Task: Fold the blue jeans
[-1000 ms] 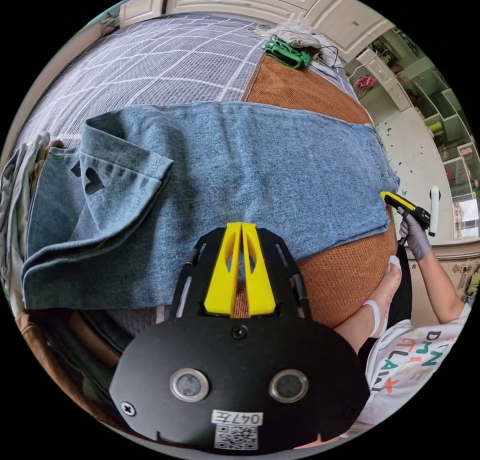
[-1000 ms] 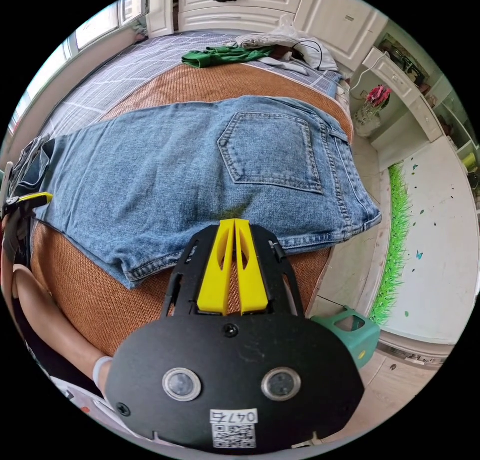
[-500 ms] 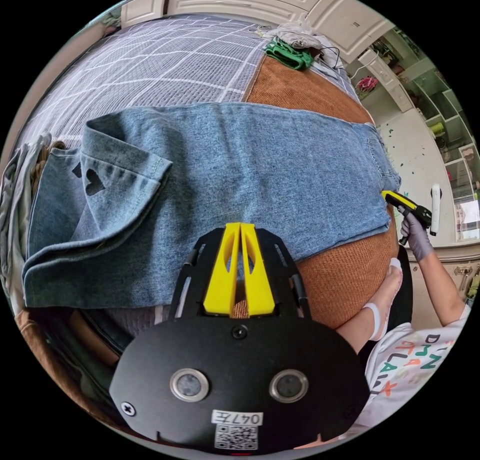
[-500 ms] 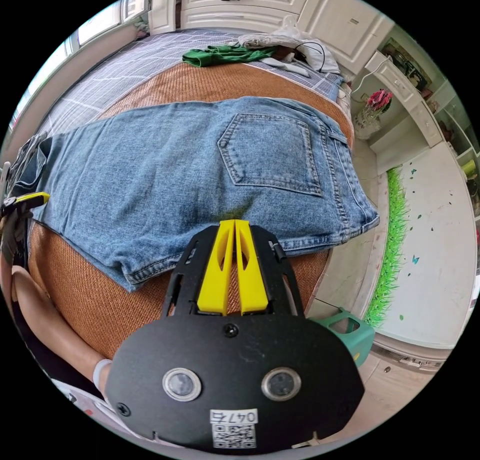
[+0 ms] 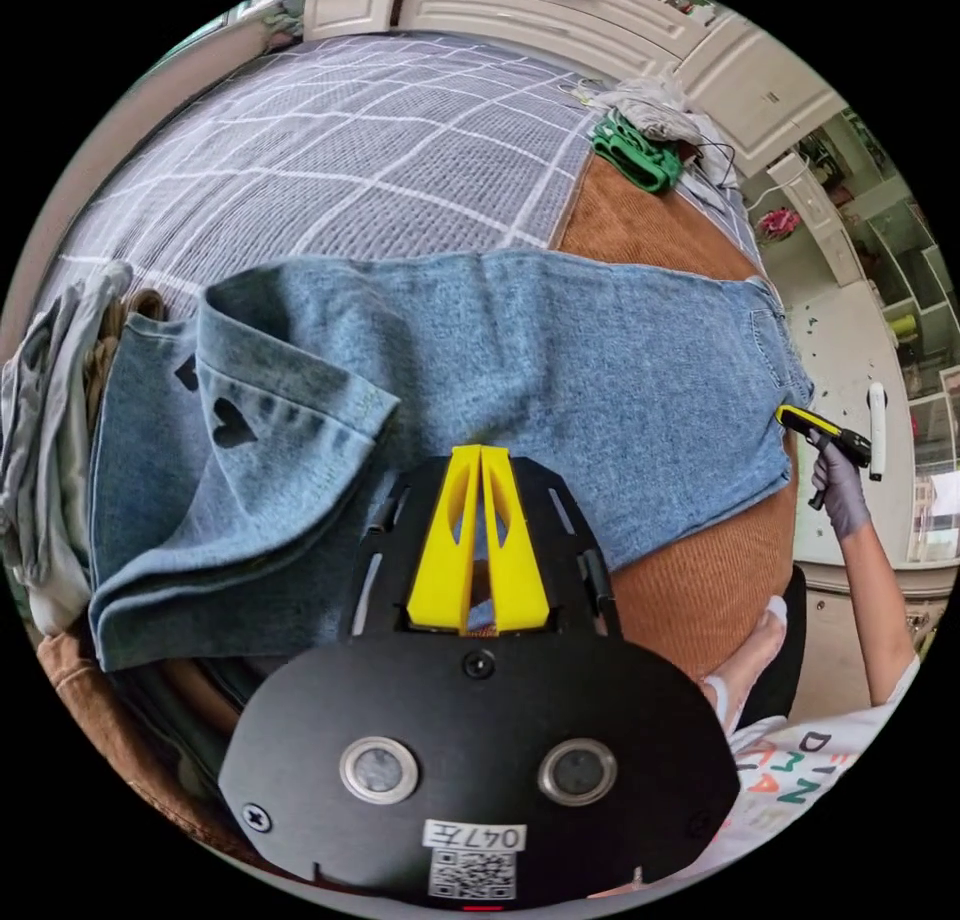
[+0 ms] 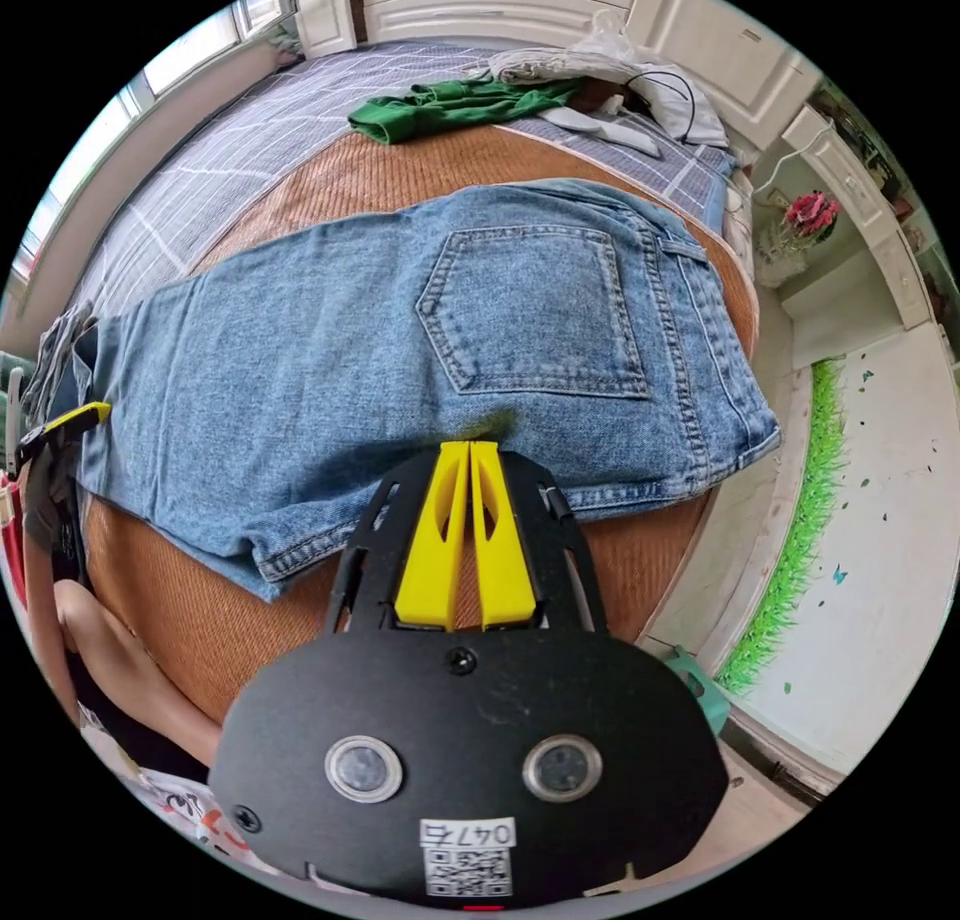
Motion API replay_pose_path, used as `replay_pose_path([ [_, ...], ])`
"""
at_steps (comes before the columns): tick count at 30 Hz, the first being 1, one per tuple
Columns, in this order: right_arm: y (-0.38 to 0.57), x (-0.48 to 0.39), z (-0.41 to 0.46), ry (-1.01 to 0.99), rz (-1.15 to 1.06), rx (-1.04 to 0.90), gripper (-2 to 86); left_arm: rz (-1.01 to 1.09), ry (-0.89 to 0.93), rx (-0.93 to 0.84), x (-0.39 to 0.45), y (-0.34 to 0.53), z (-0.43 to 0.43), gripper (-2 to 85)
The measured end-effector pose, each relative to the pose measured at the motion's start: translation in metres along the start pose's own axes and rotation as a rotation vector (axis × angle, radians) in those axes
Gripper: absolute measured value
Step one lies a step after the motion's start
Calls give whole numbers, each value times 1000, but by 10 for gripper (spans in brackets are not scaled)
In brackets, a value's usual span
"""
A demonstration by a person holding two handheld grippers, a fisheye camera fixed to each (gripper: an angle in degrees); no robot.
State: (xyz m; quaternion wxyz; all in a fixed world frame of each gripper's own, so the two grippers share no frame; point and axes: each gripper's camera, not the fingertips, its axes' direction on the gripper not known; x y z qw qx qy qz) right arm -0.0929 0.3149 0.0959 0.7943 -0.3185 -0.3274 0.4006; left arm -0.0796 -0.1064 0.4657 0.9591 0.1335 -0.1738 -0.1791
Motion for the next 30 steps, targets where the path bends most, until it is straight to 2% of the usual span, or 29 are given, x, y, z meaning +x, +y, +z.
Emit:
replay_pose_path([
  [6, -79, -20, 10, 76, -93, 48, -5, -40, 142, 71, -33, 14, 18, -10],
  [10, -116, -30, -11, 66, -188, 10, 4, 12, 151, 105, -38, 31, 19, -10],
  [12, -122, -42, -67, 50, -237, 185, 14, 23, 161, 107, -40, 38, 15, -10],
  [14, -140, -58, -93, 74, -272, 268, 26, 26, 176, 106, -43, 43, 11, -10],
  [16, -175, -83, -98, 90, -358, 269, 42, 25, 182, 125, -45, 49, 6, -10],
  [18, -228, -122, -83, 144, -504, 200, 61, 34, 177, 123, -46, 55, 5, -10],
  [24, -313, -193, -41, 292, -838, -16, 80, 10, 214, 128, -63, 80, -10, -10],
  [30, -346, -219, -15, 371, -969, -182, 67, -18, 125, 204, -74, 103, -50, -10],
])
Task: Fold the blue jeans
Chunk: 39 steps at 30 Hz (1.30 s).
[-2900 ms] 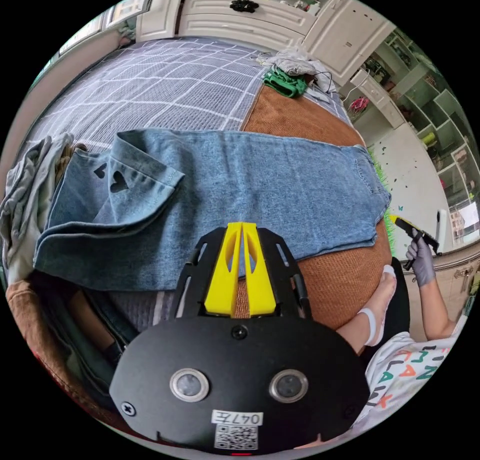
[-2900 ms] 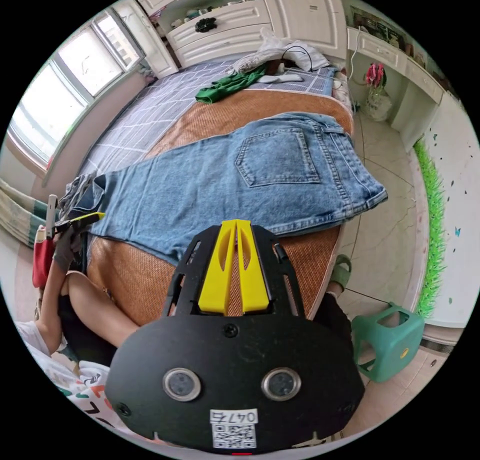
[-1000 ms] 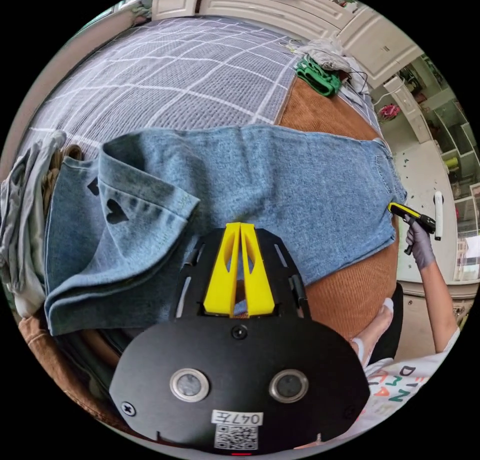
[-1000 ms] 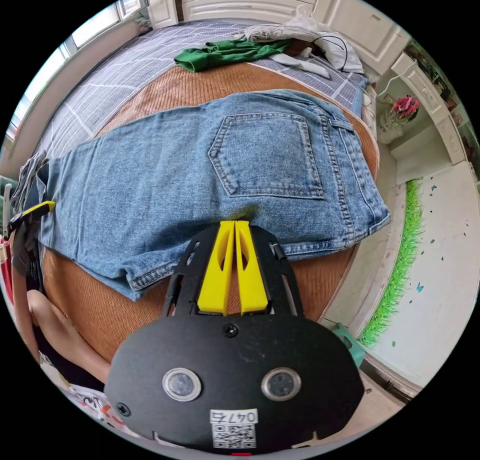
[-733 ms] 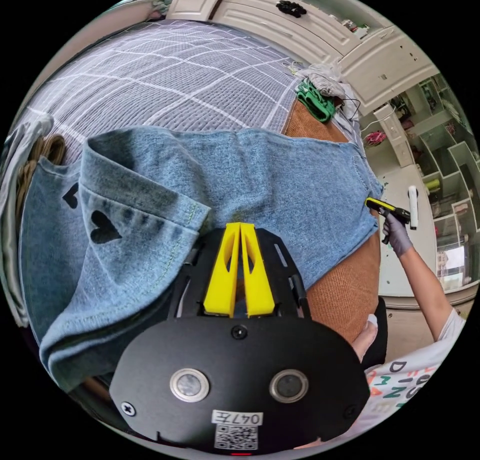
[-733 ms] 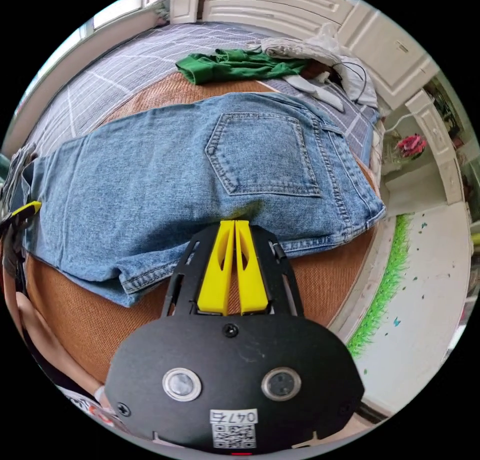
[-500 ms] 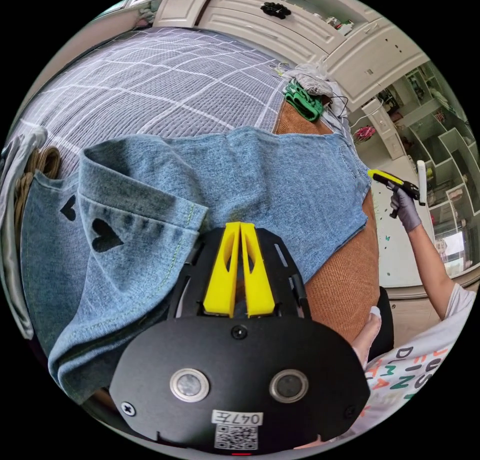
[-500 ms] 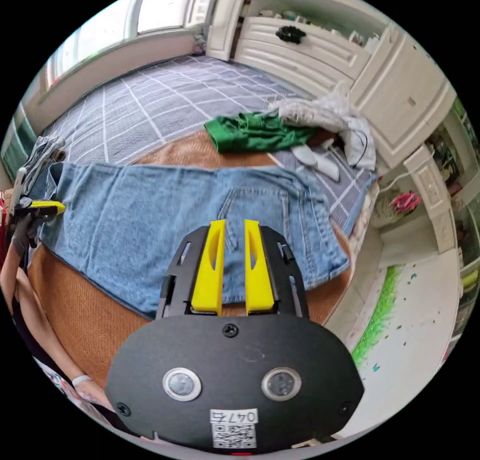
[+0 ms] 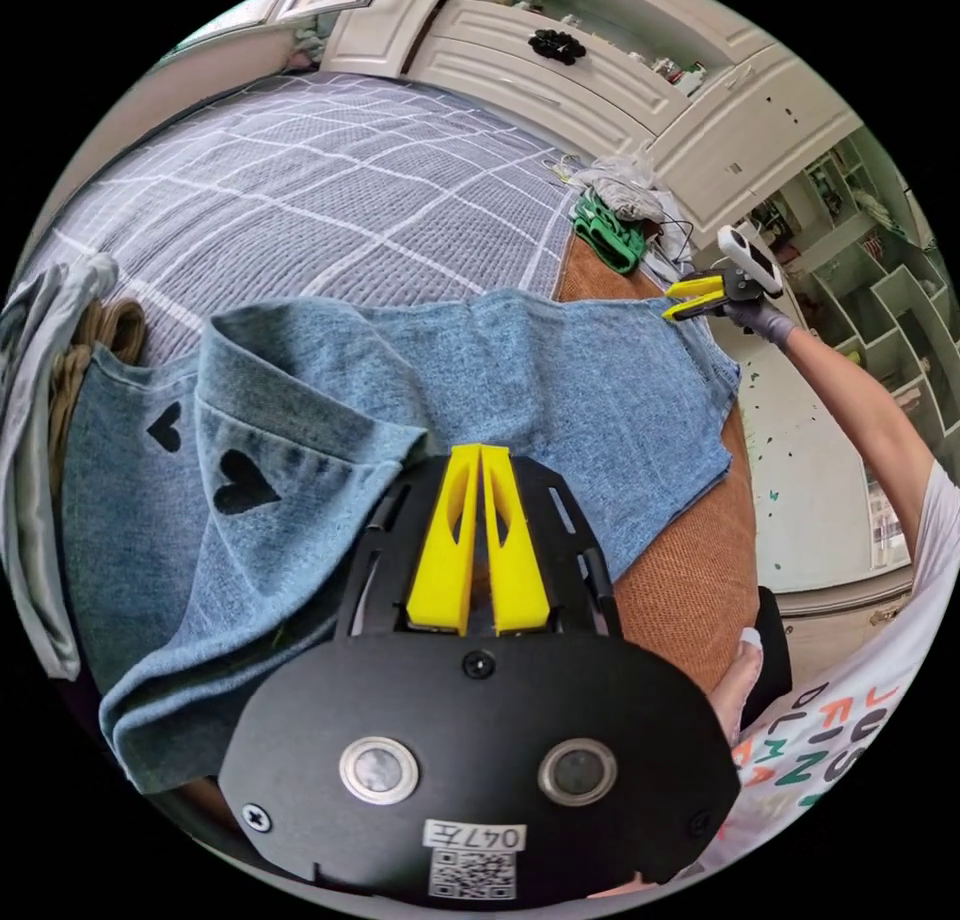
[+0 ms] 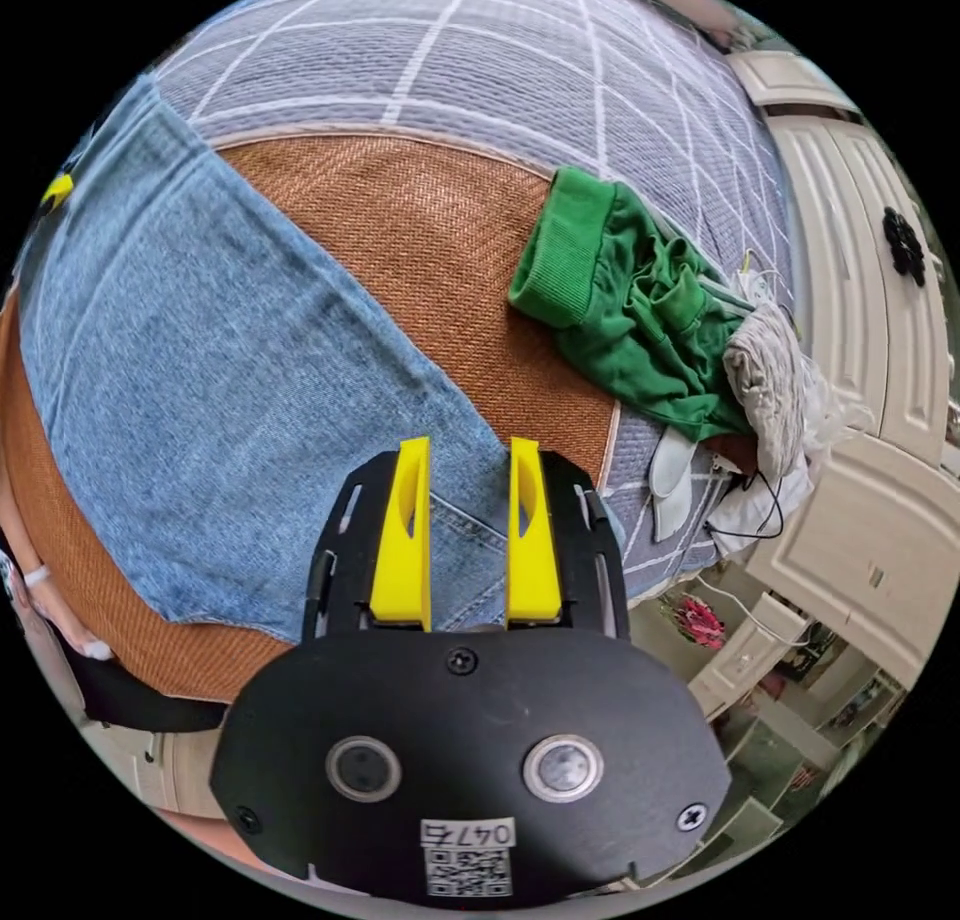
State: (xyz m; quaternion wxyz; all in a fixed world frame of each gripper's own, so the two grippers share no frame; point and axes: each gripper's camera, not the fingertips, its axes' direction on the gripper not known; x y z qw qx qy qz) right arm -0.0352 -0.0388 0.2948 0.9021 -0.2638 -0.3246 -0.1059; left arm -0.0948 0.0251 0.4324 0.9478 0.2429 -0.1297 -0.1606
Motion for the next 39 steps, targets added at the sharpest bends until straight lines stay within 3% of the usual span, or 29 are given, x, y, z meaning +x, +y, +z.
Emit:
replay_pose_path([
  [8, 26, -40, -36, 150, -84, -5, 2, -202, -71, 86, -49, 33, -66, -10],
  [14, 139, -86, -105, 299, 128, 166, 0, -356, -309, 190, -64, 68, -143, -10],
  [20, 354, -247, -151, 386, 390, 407, 0, -444, -474, 447, -47, 116, -250, -10],
  [25, 445, -376, -81, 302, 432, 248, -1, -236, -525, 630, 21, 130, -317, -10],
  [27, 476, -392, -53, 173, 523, 236, -1, -154, -500, 580, 40, 121, -320, -10],
  [32, 516, -388, -36, 114, 637, 210, -3, -35, -286, 338, 70, 96, -324, -10],
  [36, 562, -365, -28, 9, 705, 312, -2, 16, -146, 215, 74, 102, -342, -10],
  [39, 567, -338, 19, -222, 677, 113, 0, -2, -214, 239, 66, 125, -349, -10],
])
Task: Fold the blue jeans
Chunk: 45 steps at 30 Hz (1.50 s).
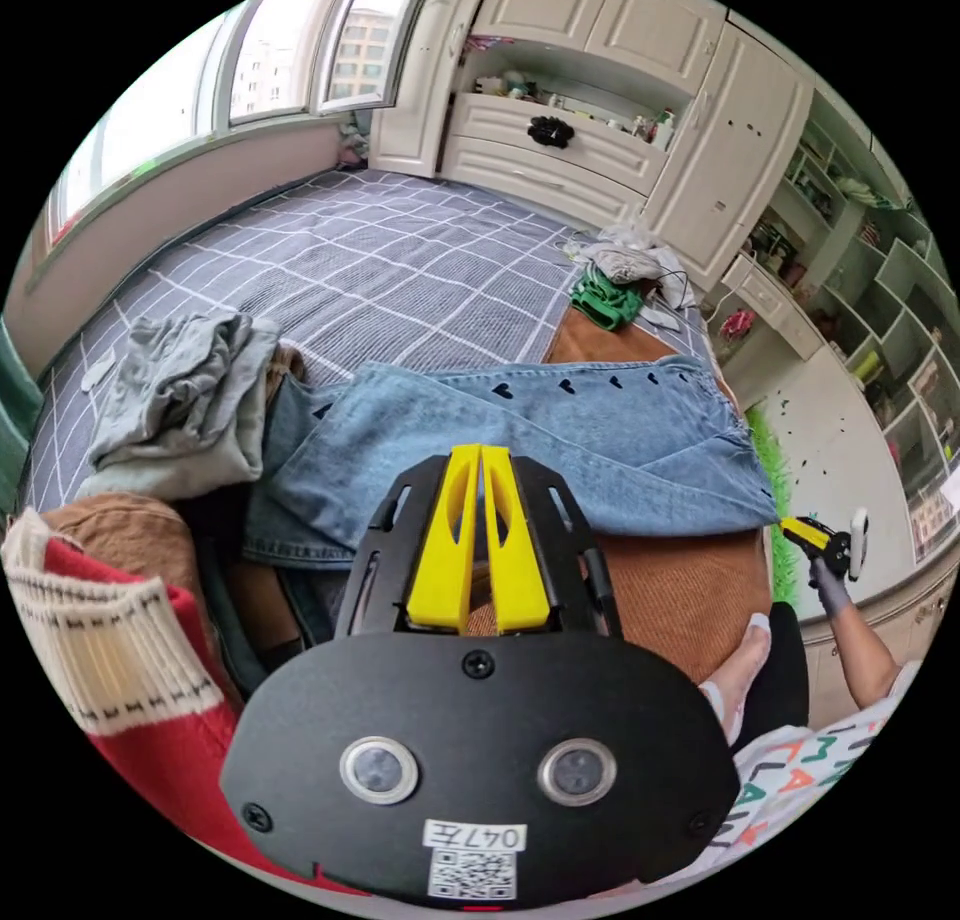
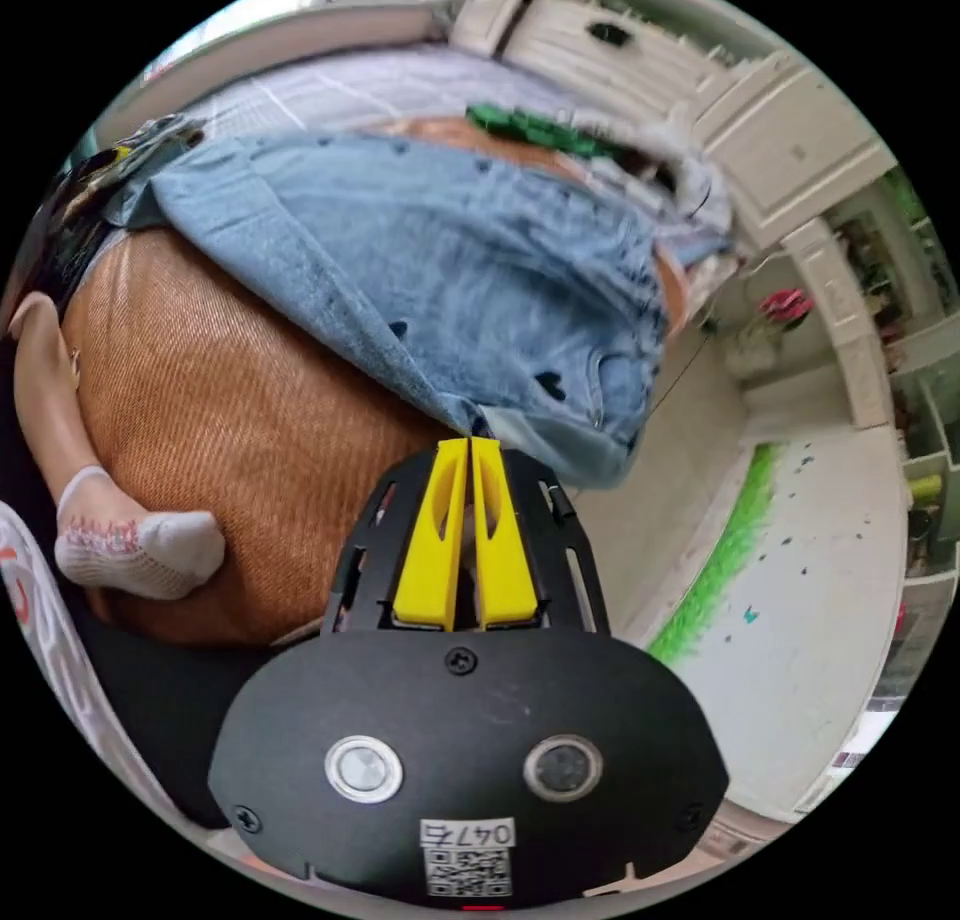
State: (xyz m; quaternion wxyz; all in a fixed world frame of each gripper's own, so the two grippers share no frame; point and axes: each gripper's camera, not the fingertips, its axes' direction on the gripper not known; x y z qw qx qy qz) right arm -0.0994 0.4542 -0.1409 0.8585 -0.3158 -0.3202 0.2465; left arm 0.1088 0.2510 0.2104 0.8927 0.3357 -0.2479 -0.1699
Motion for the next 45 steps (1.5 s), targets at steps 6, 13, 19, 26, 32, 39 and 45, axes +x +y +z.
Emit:
replay_pose_path([
  [6, -13, 17, -79, -224, -60, 398, 34, -63, -97, -3, -41, 19, 3, -10],
  [13, -148, -47, -41, -387, -326, 279, 67, -86, -44, 42, -72, 2, 7, -10],
  [19, -240, -71, 19, -392, -337, 175, 85, -84, 11, 66, -99, -7, 2, -10],
  [26, -238, -76, 14, -496, -461, 232, 94, -121, 44, 68, -133, -27, 11, -10],
  [32, -127, -101, -42, -543, -906, 304, 92, -179, 34, 45, -163, -42, 17, -10],
  [39, -110, -122, 9, -569, -954, -101, 79, -194, 0, -39, -189, -66, 38, -8],
  [45, -157, -115, -16, -562, -818, 40, 74, -281, -61, -184, -226, -76, 60, 44],
])
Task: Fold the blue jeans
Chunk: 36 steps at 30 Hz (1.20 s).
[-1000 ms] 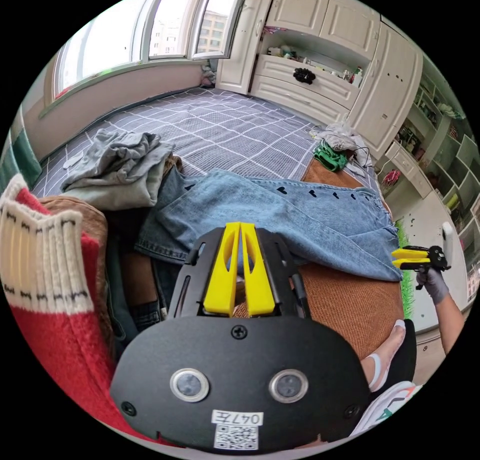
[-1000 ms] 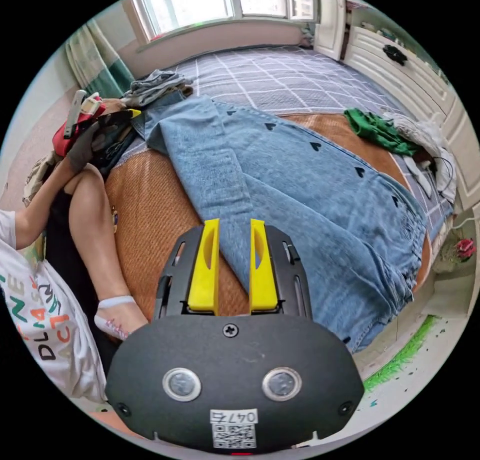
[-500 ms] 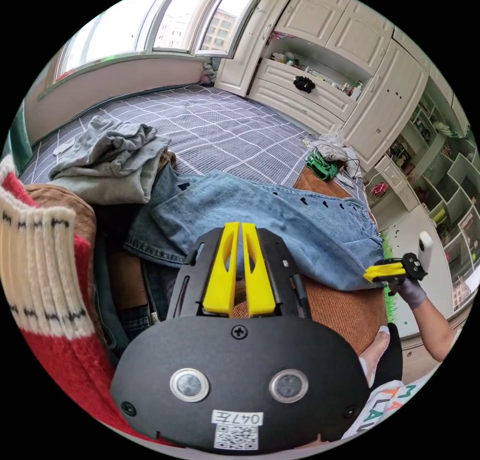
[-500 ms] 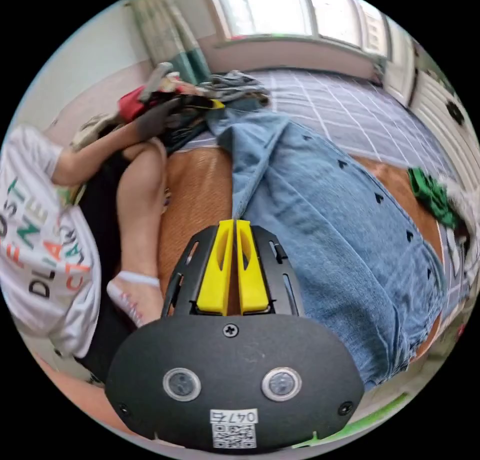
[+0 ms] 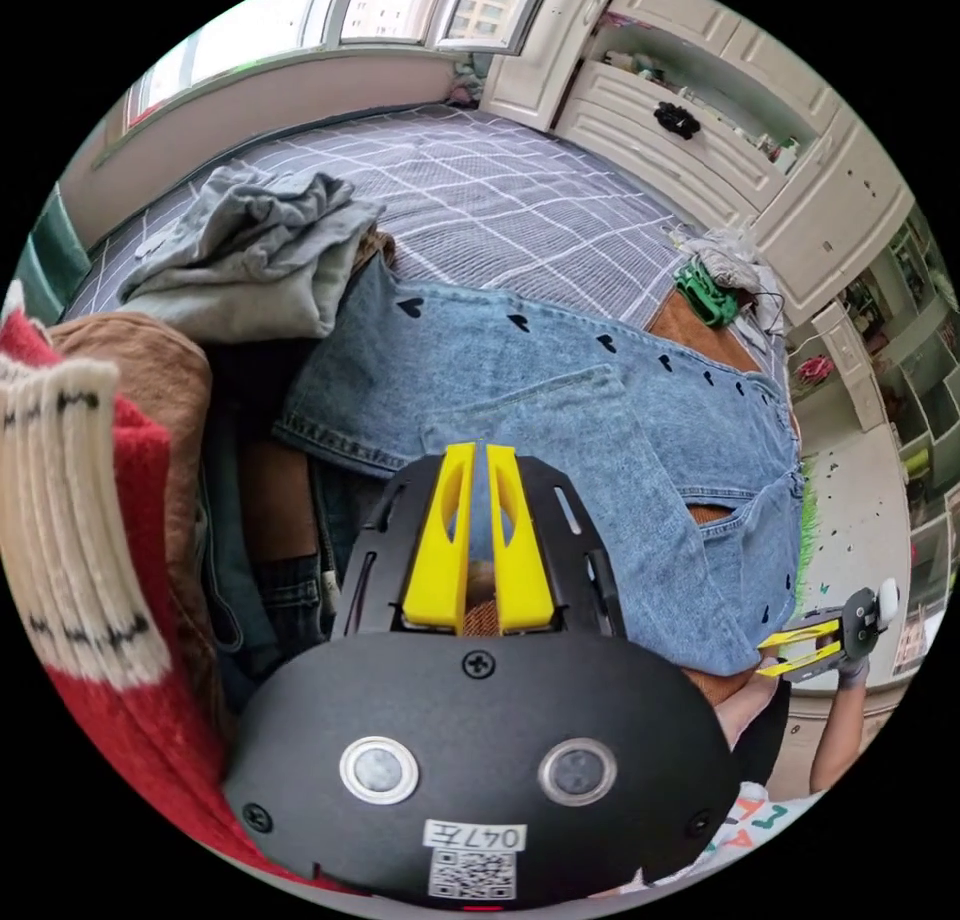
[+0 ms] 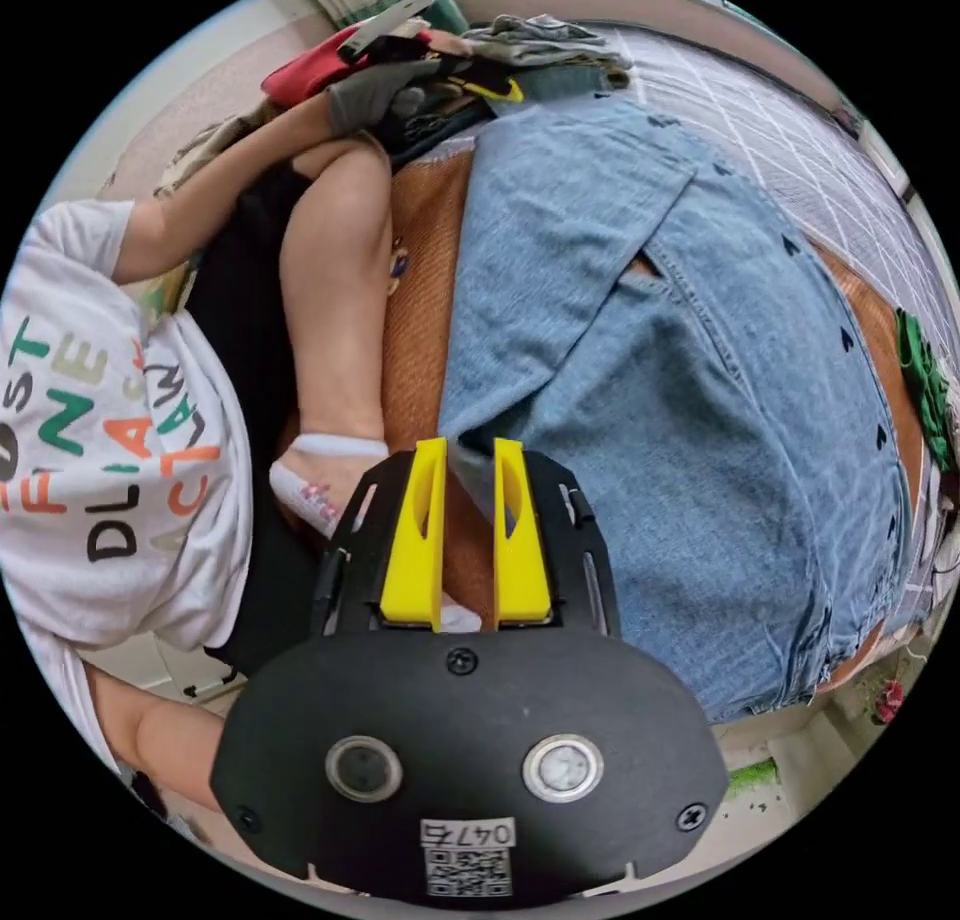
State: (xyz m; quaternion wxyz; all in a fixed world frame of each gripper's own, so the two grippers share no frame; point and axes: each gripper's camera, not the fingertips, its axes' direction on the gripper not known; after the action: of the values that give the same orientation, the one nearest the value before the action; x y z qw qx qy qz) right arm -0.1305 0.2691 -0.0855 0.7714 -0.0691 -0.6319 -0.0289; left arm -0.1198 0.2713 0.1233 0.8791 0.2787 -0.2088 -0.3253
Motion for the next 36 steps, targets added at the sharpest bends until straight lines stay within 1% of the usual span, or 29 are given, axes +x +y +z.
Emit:
replay_pose_path([
  [3, -17, 14, -15, -60, 43, 152, 72, -59, 8, -75, -17, -12, 12, 109],
  [4, -19, 16, -16, -43, 64, 174, 71, -74, 0, -107, -22, -15, 18, 133],
  [6, -27, 30, -12, 22, 159, 229, 70, -89, 0, -142, -31, -22, 27, 150],
  [8, -31, 43, -1, 24, 238, 257, 69, -100, 26, -171, -40, -32, 35, 144],
  [10, -35, 56, 11, 12, 308, 283, 68, -87, 69, -208, -46, -43, 46, 115],
  [12, -44, 67, 25, 31, 374, 287, 65, -53, 67, -218, -45, -51, 48, 83],
  [15, -55, 75, 43, 73, 438, 246, 72, 12, 83, -191, -41, -63, 38, 49],
  [17, -60, 77, 54, 68, 490, 222, 37, 52, 74, -146, -39, -69, 25, 44],
  [18, -62, 72, 53, 51, 477, 253, 14, 75, 75, -83, -37, -73, 11, 41],
  [20, -69, 64, 50, 25, 457, 299, -4, 121, 37, 39, -30, -78, -18, 38],
  [22, -77, 48, 38, 55, 409, 403, -9, 191, -107, 224, -11, -76, -60, 39],
  [23, -83, 37, 33, 97, 395, 449, -10, 192, -153, 243, -8, -76, -65, 39],
  [24, -90, 31, 32, 118, 381, 450, -11, 168, -228, 247, -8, -78, -66, 40],
  [25, -94, 30, 34, 118, 371, 436, -11, 145, -277, 194, -13, -84, -57, 44],
  [27, -104, 30, 49, 78, 337, 351, -11, 75, -329, 88, -30, -96, -40, 54],
  [28, -104, 31, 52, 63, 331, 338, -10, 39, -371, 58, -41, -103, -38, 59],
  [29, -104, 36, 56, 14, 330, 309, -8, 34, -377, 64, -44, -105, -42, 60],
  [30, -103, 44, 56, -39, 347, 291, -4, 30, -349, 119, -50, -106, -55, 63],
  [31, -101, 48, 54, -54, 357, 295, -1, 32, -275, 202, -56, -103, -72, 64],
  [32, -96, 54, 47, -53, 380, 317, 8, 29, -230, 247, -60, -102, -81, 64],
  [33, -91, 61, 39, -29, 409, 352, 20, 39, -134, 311, -67, -100, -93, 65],
  [34, -88, 64, 35, -17, 422, 371, 28, 36, -64, 336, -76, -104, -99, 66],
  [36, -84, 82, 25, -25, 474, 423, 53, 41, 1, 319, -87, -116, -99, 71],
])
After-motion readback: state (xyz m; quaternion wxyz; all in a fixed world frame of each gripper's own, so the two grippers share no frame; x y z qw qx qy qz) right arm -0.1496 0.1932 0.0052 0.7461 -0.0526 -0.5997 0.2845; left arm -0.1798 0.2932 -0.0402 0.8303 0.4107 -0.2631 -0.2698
